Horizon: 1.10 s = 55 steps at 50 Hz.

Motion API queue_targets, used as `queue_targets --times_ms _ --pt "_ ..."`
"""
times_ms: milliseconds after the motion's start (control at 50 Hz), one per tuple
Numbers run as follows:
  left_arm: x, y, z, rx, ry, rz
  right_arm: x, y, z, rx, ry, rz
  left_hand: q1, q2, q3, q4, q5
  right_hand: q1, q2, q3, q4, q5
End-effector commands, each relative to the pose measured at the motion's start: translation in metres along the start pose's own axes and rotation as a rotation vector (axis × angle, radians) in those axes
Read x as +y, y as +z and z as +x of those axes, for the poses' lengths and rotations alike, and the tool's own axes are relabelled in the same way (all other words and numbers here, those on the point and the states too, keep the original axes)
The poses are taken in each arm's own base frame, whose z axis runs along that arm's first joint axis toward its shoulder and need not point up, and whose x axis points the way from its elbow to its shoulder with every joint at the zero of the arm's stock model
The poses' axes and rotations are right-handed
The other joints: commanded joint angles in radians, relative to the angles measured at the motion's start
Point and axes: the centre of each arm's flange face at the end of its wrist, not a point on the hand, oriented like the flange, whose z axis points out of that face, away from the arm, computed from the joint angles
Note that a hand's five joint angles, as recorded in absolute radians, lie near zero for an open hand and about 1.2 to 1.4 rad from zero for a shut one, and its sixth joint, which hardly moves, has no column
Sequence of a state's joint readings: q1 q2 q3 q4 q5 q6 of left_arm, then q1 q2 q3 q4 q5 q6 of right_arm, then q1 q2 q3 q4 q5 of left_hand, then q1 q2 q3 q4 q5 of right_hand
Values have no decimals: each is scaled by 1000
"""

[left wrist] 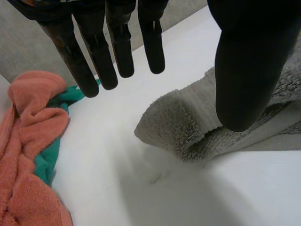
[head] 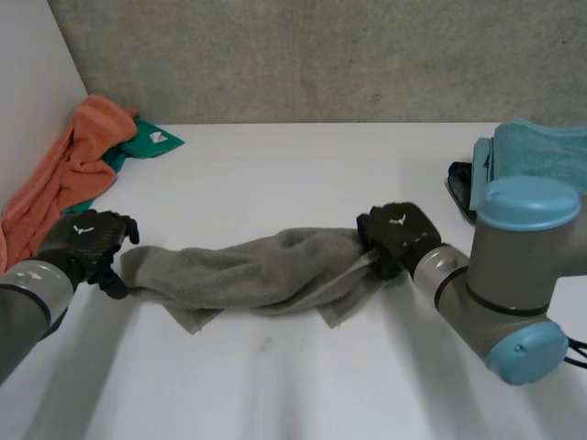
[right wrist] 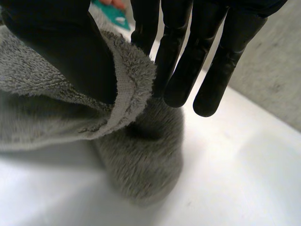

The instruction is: Fold the laundry.

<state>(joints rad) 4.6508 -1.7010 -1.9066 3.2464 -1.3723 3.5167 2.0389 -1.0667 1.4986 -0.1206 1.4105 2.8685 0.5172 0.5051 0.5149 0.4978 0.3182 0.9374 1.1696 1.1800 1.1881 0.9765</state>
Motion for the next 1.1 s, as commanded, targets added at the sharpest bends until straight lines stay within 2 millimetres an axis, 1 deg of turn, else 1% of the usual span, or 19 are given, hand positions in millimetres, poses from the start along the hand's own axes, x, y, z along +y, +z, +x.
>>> queue_targets --times_ms 20,200,320,420,500,540,580,640,660,680,720,740,800,820,840,900,960,1020,1100 --pt "13 15 -15 76 -51 -7 -25 -12 16 37 17 43 37 49 39 56 61 459 227 216 208 245" --pt "30 31 -9 148 -72 -39 -28 -15 22 41 29 7 54 67 57 74 79 459 227 216 208 245" --pt "34 41 -7 153 -57 -28 -27 -15 20 38 27 1 78 90 80 97 102 459 227 216 208 245" --pt "35 52 -8 142 0 -1 -28 -16 21 38 20 1 178 190 180 197 202 459 227 216 208 245" --pt "34 59 0 135 31 12 -37 -20 23 44 9 23 394 406 397 414 419 459 227 216 208 245" --pt "30 60 7 134 48 17 -43 -24 25 50 4 35 685 697 687 704 709 459 227 216 208 245" --pt "25 61 10 121 60 26 -54 -29 31 64 -15 48 878 890 881 898 903 459 227 216 208 245" --pt "12 59 13 77 74 45 -74 -37 40 86 -56 76 879 891 881 899 904 459 227 216 208 245" --pt "6 57 11 63 78 59 -88 -43 47 105 -90 94 879 891 881 899 904 459 227 216 208 245" --pt "-17 47 6 25 90 121 -97 -47 51 117 -110 106 879 891 881 899 904 459 227 216 208 245" --pt "-43 32 1 -8 94 192 -112 -55 59 145 -147 130 879 891 881 899 904 459 227 216 208 245" --pt "-64 17 -4 -30 83 255 -131 -62 65 170 -186 167 879 891 881 899 904 459 227 216 208 245" --pt "-96 -6 -11 -55 52 351 -161 -77 70 204 -238 233 879 891 881 899 904 459 227 216 208 245" --pt "-114 -18 -16 -67 27 403 -177 -86 73 221 -260 265 879 891 881 899 904 459 227 216 208 245" --pt "-121 -23 -20 -74 11 421 -184 -90 76 232 -267 276 879 891 881 899 904 459 227 216 208 245" --pt "-135 -37 -24 -67 -41 447 -207 -104 79 243 -277 311 879 891 881 899 904 459 227 216 208 245" --pt "-135 -37 -23 -58 -61 430 -213 -107 79 237 -277 308 879 891 881 899 904 459 227 216 208 245" --pt "-125 -27 -18 -34 -68 381 -207 -99 75 217 -274 274 879 891 881 899 904 459 227 216 208 245" --pt "-107 -4 -12 -7 -85 289 -180 -70 69 163 -254 182 879 891 881 899 904 459 227 216 208 245"
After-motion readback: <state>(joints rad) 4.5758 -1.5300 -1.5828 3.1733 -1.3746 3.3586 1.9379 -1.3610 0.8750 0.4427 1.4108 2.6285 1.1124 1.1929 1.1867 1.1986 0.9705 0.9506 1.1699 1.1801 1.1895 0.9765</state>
